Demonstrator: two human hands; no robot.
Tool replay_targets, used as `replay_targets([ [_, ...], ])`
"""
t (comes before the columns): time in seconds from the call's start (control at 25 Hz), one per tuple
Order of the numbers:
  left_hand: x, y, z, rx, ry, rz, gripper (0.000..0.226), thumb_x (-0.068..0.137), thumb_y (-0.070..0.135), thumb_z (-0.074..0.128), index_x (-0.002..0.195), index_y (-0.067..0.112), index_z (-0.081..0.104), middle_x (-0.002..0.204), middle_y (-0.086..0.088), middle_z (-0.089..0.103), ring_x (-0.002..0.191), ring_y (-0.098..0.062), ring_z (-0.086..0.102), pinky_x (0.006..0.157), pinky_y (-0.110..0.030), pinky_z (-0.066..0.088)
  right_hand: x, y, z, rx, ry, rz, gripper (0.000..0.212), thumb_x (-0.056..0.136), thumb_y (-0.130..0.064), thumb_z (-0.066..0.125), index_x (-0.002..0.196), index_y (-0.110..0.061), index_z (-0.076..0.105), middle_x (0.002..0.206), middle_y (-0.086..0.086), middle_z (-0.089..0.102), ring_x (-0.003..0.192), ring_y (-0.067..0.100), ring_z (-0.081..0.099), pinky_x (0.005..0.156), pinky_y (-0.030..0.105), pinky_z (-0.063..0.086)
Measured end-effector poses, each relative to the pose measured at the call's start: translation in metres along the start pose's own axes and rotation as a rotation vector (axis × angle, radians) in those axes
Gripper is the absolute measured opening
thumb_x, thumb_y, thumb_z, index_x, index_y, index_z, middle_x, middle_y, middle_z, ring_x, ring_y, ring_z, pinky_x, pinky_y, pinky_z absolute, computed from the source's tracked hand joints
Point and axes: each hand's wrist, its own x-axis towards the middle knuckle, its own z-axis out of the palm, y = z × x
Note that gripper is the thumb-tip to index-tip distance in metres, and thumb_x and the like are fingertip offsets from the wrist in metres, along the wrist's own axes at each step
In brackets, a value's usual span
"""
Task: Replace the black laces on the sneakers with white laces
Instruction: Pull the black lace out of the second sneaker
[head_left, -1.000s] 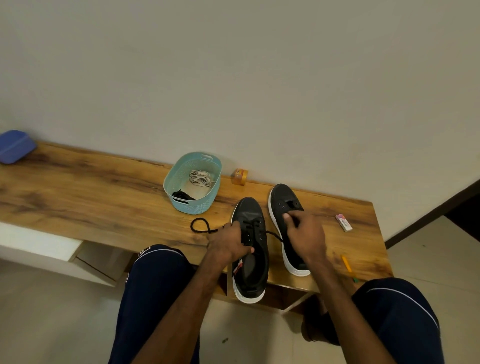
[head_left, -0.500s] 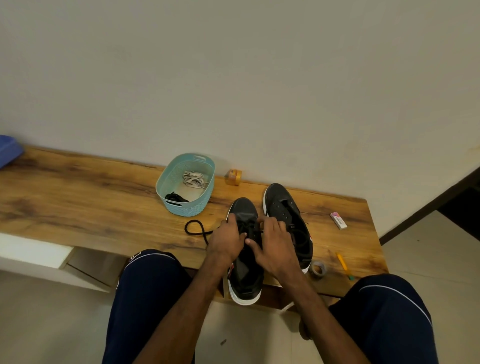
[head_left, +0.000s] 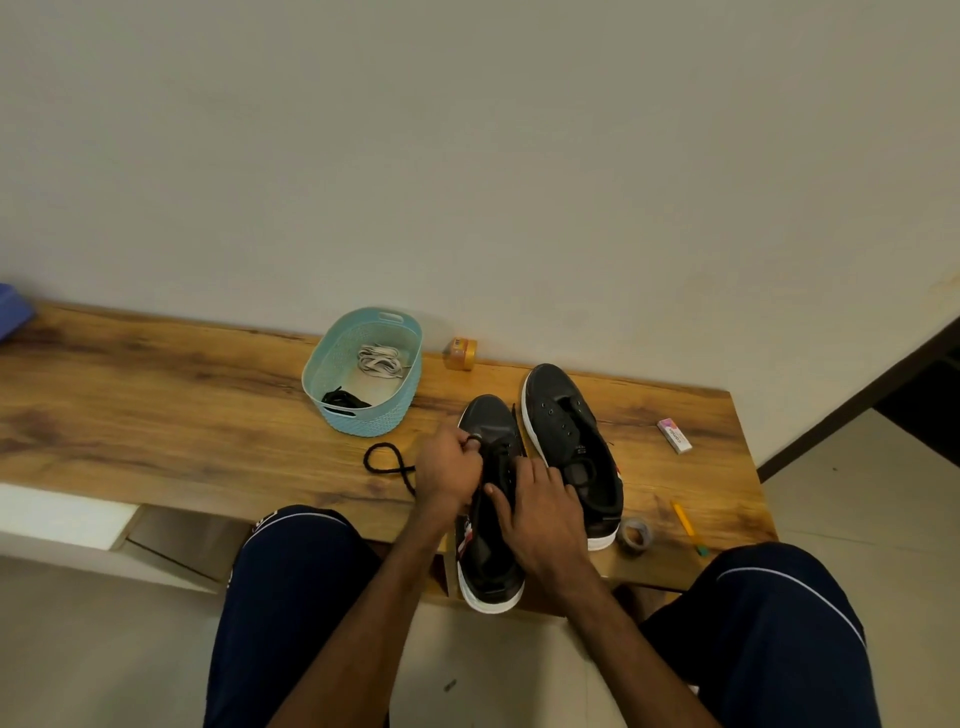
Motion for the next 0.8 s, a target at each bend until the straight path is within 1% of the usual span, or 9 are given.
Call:
replay_targets([
  [0.08, 0.001, 0.004, -0.01, -0.507, -0.12, -0.292, 0.021, 0.101, 0.016, 0.042, 0.111, 0.007, 0.058, 0.109, -0.015, 0.067, 0.089, -0.031, 0.066, 0.066, -0.048, 0.059, 0.002, 0.0, 0.002, -0.004, -0.027, 0.037, 0.042, 0.099, -0.05, 0.036, 0.127, -0.021, 0.047, 0.123, 0.001, 0.058, 0.107, 0.02, 0.056, 0.09, 0.039, 0.049],
  [0.16, -0.001, 0.005, -0.019, -0.713, -0.191, -0.428, 0.03, 0.101, 0.008, 0.034, 0.123, 0.004, 0.053, 0.119, -0.017, 0.062, 0.1, -0.038, 0.063, 0.071, -0.055, 0.057, 0.001, -0.001, 0.002, -0.009, -0.064, 0.073, 0.04, 0.097, -0.042, 0.042, 0.131, -0.02, 0.044, 0.126, 0.002, 0.057, 0.111, 0.021, 0.056, 0.092, 0.039, 0.049],
  [0.2, -0.001, 0.004, -0.021, -0.612, -0.166, -0.364, 0.031, 0.099, 0.006, 0.036, 0.125, 0.007, 0.051, 0.122, -0.016, 0.06, 0.104, -0.038, 0.062, 0.077, -0.055, 0.057, 0.0, -0.002, 0.002, -0.009, -0.07, 0.087, 0.04, 0.097, -0.041, 0.043, 0.13, -0.02, 0.044, 0.125, 0.002, 0.058, 0.11, 0.021, 0.057, 0.09, 0.039, 0.05],
  [0.32, -0.008, 0.002, -0.022, 0.316, -0.076, 0.222, 0.045, 0.089, 0.007, 0.053, 0.132, 0.018, 0.05, 0.14, -0.008, 0.048, 0.121, -0.028, 0.052, 0.097, -0.047, 0.049, -0.001, -0.003, 0.001, -0.01, -0.065, 0.102, 0.039, 0.095, -0.04, 0.044, 0.128, -0.019, 0.045, 0.122, 0.003, 0.058, 0.106, 0.022, 0.057, 0.082, 0.036, 0.051],
  [0.4, -0.013, 0.008, -0.017, 0.566, -0.054, 0.444, 0.048, 0.092, 0.019, 0.056, 0.138, 0.023, 0.047, 0.145, 0.0, 0.044, 0.128, -0.023, 0.048, 0.105, -0.046, 0.042, -0.001, -0.001, 0.001, -0.021, -0.068, 0.1, 0.041, 0.095, -0.041, 0.043, 0.13, -0.019, 0.045, 0.124, 0.003, 0.057, 0.108, 0.022, 0.056, 0.082, 0.036, 0.05],
  [0.48, -0.013, 0.013, -0.016, 0.664, -0.1, 0.418, 0.033, 0.098, 0.031, 0.054, 0.13, 0.024, 0.055, 0.131, 0.0, 0.054, 0.12, -0.021, 0.053, 0.101, -0.044, 0.043, 0.0, 0.0, 0.003, -0.039, -0.078, 0.088, 0.047, 0.096, -0.041, 0.041, 0.137, -0.018, 0.042, 0.134, 0.003, 0.053, 0.118, 0.022, 0.051, 0.09, 0.038, 0.049],
  [0.6, -0.014, 0.016, -0.017, 0.666, -0.119, 0.33, 0.016, 0.099, 0.03, 0.054, 0.109, 0.023, 0.065, 0.113, 0.0, 0.064, 0.103, -0.02, 0.06, 0.088, -0.038, 0.048, 0.0, 0.001, 0.004, -0.034, -0.11, 0.07, 0.06, 0.1, -0.039, 0.036, 0.154, -0.015, 0.028, 0.157, 0.006, 0.034, 0.142, 0.023, 0.032, 0.107, 0.04, 0.042],
  [0.72, -0.012, 0.013, -0.03, 0.415, 0.187, 0.296, 0.008, 0.097, 0.022, 0.057, 0.101, 0.021, 0.064, 0.1, 0.001, 0.065, 0.09, -0.019, 0.062, 0.073, -0.034, 0.049, 0.001, 0.002, 0.005, -0.012, -0.144, 0.075, 0.063, 0.103, -0.037, 0.03, 0.159, -0.012, 0.013, 0.166, 0.006, 0.015, 0.152, 0.022, 0.015, 0.115, 0.041, 0.034],
  [0.8, 0.002, 0.006, -0.056, 0.222, 0.439, 0.151, 0.007, 0.095, 0.021, 0.058, 0.099, 0.018, 0.064, 0.097, -0.001, 0.064, 0.086, -0.021, 0.062, 0.067, -0.035, 0.046, 0.0, 0.001, 0.004, -0.016, -0.147, 0.088, 0.063, 0.104, -0.037, 0.028, 0.159, -0.01, 0.011, 0.166, 0.008, 0.014, 0.153, 0.023, 0.013, 0.116, 0.042, 0.032],
])
